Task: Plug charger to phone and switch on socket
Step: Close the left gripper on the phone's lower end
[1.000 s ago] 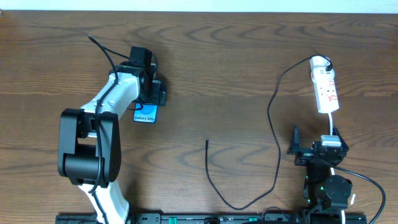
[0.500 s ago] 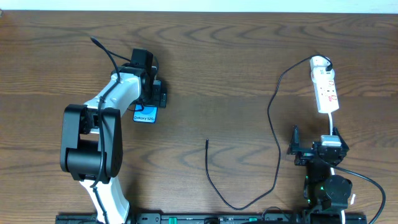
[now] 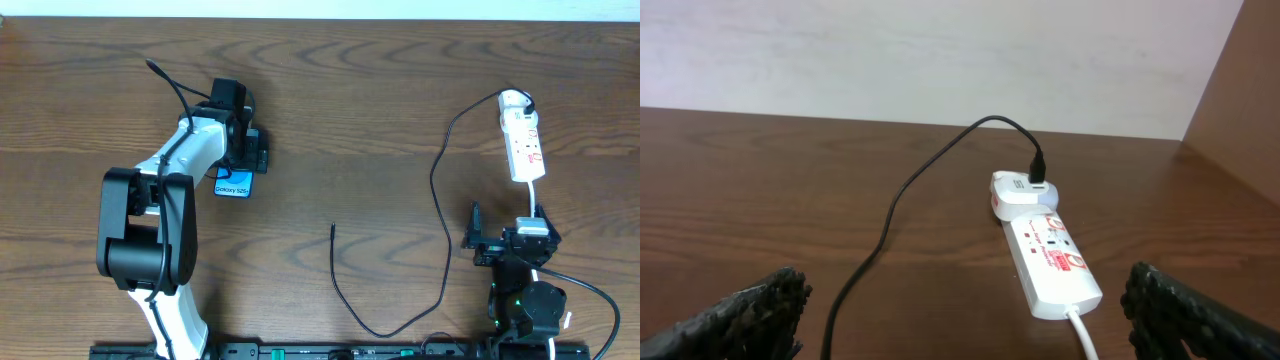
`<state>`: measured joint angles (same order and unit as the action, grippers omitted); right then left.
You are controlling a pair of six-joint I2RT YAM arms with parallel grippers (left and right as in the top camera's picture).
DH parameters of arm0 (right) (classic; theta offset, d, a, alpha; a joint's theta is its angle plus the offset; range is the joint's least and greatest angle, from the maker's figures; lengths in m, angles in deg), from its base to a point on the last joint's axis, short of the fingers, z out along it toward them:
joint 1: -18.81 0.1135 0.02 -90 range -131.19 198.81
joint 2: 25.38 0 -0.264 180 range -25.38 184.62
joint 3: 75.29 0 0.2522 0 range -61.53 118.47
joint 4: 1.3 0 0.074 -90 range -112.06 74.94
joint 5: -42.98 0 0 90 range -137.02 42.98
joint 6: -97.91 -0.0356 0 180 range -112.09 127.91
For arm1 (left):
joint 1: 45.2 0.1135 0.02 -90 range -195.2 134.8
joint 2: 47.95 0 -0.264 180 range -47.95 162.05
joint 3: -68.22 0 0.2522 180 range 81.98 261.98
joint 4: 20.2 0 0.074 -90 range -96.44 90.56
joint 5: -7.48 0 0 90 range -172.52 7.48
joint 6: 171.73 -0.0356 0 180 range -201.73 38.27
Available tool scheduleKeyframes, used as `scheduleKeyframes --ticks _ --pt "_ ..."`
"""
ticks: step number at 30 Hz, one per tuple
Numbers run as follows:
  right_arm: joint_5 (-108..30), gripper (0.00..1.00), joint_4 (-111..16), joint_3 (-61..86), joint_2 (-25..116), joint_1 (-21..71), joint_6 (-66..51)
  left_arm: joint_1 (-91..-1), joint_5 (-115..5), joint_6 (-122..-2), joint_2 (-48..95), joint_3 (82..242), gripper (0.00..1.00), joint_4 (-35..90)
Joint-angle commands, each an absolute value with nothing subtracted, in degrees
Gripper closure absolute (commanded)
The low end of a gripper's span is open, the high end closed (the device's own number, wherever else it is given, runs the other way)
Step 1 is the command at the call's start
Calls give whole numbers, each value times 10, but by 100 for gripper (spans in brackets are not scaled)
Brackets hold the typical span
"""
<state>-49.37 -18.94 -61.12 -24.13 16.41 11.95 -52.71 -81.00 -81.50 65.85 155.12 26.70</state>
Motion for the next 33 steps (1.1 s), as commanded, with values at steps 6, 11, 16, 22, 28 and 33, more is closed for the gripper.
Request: scheduleKeyframes --ticks 6,11,16,22,28,33 --pt "-495 1 -191 -612 -246 161 127 -525 -818 -812 674 1542 7 268" --pt "-495 1 -191 -612 -246 161 127 -525 -818 -813 674 1542 15 268" --pt "-495 1 -191 -612 -246 161 127 -525 -818 -813 674 1542 16 268" --pt "-495 1 -191 -612 -246 161 127 -525 -818 -813 674 1542 18 268" --pt "-495 1 -191 -612 -246 161 127 -525 -818 -813 674 1542 18 268" --pt "-495 1 -191 -612 -246 161 127 -525 -818 -813 674 1542 19 268"
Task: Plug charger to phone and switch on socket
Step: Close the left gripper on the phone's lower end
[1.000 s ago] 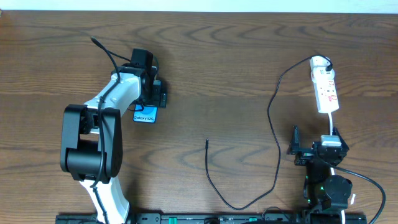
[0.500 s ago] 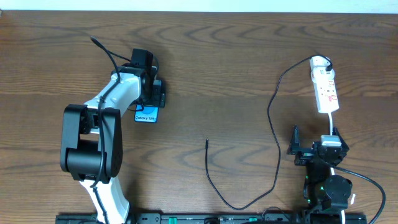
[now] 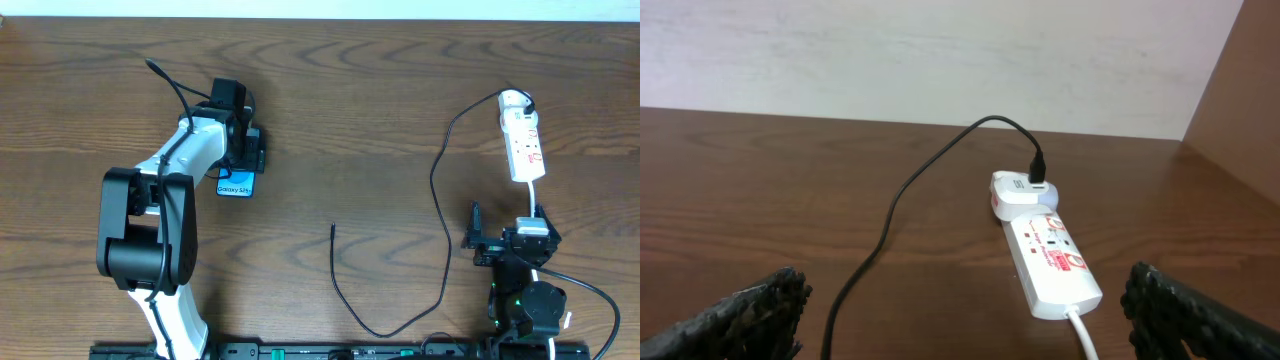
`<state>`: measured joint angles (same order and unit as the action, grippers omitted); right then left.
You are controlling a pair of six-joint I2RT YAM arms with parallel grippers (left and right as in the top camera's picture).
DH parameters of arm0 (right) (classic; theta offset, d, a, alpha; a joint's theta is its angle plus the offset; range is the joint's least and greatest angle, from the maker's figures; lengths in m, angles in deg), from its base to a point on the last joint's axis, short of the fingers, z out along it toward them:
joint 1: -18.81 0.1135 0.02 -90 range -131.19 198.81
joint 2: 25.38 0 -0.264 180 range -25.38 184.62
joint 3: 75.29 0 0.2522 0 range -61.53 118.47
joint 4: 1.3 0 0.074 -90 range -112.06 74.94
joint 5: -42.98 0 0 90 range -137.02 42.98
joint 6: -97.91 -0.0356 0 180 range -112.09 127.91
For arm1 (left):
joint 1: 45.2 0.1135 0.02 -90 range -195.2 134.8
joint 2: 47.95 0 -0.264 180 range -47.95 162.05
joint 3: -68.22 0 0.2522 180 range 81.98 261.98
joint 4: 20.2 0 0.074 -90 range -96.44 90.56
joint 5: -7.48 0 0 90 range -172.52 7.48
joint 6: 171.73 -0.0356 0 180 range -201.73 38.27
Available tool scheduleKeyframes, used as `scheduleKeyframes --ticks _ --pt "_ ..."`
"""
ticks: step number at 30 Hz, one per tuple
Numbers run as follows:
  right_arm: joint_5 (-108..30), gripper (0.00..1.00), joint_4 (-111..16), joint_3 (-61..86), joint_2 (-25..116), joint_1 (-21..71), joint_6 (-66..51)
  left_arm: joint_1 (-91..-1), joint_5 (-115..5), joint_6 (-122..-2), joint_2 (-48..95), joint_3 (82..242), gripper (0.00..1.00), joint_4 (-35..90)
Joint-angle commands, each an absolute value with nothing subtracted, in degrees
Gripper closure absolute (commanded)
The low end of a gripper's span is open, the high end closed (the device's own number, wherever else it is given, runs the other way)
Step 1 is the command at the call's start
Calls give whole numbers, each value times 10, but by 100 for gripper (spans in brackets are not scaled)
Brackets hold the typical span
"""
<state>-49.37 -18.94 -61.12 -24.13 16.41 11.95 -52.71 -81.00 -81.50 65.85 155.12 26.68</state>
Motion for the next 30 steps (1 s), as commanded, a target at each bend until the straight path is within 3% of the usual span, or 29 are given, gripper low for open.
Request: scheduleKeyframes --ticks 1,21,30 --pt "-495 1 -191 -612 -246 161 127 -525 -818 -813 674 1542 19 268" --pt "-495 1 -191 -612 -246 161 127 -525 -818 -815 674 1542 22 266" --pt "-495 1 -191 -612 -246 161 127 -525 -818 -817 674 1542 31 266"
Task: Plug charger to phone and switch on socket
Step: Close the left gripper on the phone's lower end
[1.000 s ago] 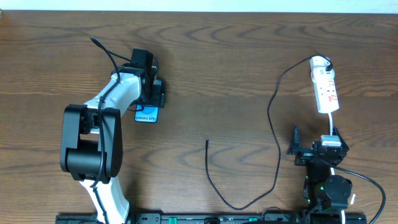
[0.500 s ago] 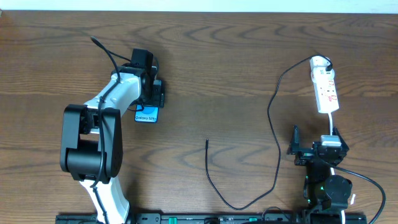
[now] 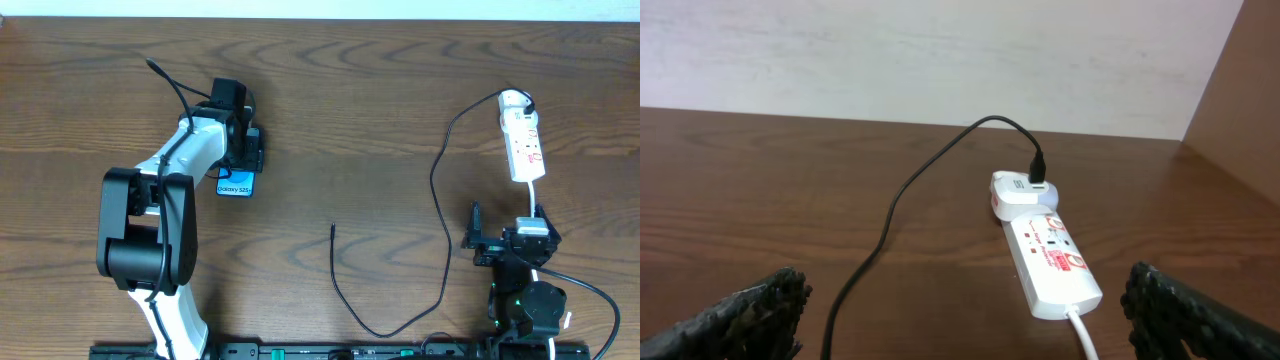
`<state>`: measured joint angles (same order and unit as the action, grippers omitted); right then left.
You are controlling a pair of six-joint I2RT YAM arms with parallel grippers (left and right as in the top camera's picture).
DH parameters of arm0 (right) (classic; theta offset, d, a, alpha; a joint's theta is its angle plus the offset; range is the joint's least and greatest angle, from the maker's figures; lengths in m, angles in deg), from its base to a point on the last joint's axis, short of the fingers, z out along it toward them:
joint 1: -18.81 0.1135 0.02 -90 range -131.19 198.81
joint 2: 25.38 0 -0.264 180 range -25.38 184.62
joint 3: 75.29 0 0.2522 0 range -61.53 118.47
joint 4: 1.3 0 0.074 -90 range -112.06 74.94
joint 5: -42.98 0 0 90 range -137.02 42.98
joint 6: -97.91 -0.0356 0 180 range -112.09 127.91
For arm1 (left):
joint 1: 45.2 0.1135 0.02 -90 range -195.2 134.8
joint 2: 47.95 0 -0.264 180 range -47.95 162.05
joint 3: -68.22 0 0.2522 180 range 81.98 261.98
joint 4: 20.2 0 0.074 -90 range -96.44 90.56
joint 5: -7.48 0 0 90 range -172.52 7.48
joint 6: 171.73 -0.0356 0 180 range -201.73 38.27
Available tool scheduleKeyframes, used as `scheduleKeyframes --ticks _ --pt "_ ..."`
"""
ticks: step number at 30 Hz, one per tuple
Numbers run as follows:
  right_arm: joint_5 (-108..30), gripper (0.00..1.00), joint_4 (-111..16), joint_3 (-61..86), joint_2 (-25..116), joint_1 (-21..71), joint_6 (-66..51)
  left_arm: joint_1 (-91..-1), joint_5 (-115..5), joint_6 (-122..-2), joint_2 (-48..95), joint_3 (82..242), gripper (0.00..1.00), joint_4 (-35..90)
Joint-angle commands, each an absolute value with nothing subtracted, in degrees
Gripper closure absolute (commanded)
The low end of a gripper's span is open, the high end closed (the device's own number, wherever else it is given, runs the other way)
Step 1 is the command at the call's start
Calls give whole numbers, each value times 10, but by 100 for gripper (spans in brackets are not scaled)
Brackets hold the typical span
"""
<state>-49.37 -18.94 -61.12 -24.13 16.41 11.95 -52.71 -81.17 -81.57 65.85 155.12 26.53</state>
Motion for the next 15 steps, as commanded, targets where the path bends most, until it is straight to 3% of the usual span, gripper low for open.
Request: scheduleKeyframes --ticks 1,10,12,14,15 --pt "-495 1 -191 -612 -246 161 127 -525 -818 -817 674 1542 32 266" --pt "-495 1 -191 -612 -246 161 127 -525 -818 -817 674 1542 61 266" --pt "-495 1 -191 -612 -246 161 127 -525 -818 -817 674 1542 71 265" --pt "-495 1 -191 -612 -246 161 127 -525 -818 -817 674 1542 93 264" --pt "-495 1 -191 -612 -246 161 127 -525 -818 -819 674 1542 93 264"
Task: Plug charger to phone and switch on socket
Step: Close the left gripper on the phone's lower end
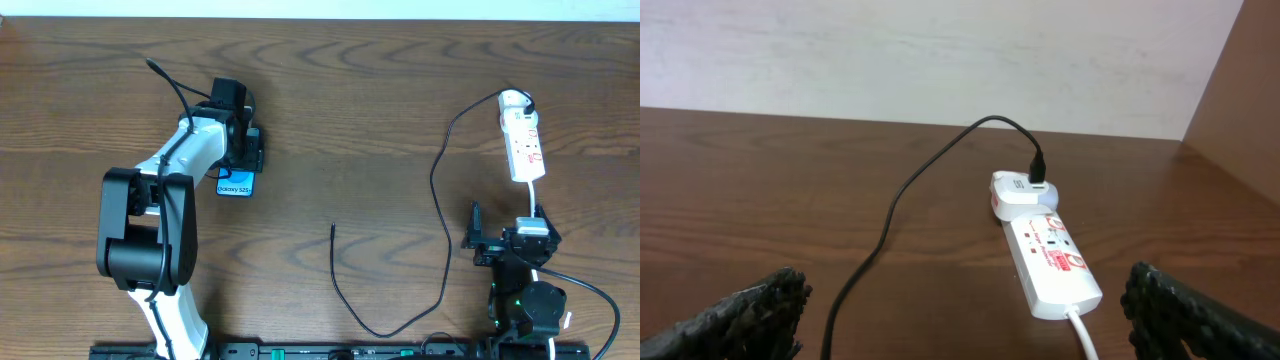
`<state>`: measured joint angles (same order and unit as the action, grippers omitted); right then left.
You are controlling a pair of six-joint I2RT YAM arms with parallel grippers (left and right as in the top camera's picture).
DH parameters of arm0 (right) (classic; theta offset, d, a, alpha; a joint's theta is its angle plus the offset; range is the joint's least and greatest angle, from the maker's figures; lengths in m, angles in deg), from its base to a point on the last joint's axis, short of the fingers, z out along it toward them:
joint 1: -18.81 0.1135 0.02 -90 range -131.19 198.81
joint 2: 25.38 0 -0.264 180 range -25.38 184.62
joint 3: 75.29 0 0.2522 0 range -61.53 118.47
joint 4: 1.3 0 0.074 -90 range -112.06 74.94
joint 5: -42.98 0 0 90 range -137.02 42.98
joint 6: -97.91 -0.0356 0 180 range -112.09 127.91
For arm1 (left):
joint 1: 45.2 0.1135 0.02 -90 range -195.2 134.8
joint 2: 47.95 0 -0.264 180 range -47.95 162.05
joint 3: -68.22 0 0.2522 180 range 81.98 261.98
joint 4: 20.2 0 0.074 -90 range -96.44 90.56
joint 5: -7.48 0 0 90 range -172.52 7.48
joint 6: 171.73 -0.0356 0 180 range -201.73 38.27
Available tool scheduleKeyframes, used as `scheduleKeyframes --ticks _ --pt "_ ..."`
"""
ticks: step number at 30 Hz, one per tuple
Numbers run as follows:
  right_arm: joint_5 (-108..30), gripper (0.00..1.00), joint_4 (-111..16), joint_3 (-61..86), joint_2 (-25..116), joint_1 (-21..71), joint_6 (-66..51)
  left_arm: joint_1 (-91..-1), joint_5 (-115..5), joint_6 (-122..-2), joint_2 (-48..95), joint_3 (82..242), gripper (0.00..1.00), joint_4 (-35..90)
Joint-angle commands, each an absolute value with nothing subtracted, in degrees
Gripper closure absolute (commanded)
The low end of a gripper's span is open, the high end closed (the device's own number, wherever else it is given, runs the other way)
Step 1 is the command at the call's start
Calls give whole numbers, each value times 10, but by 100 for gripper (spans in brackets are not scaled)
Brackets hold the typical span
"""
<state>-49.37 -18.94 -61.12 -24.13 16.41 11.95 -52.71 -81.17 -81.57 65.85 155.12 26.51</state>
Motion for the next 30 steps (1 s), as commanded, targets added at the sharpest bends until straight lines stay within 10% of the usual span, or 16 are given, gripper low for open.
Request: scheduleKeyframes --ticks 1,30 --pt "-495 1 -191 -612 -246 161 127 -525 -818 -821 674 1542 93 264" --pt "-495 1 -191 -612 -246 161 127 -525 -819 -820 574 1575 93 317"
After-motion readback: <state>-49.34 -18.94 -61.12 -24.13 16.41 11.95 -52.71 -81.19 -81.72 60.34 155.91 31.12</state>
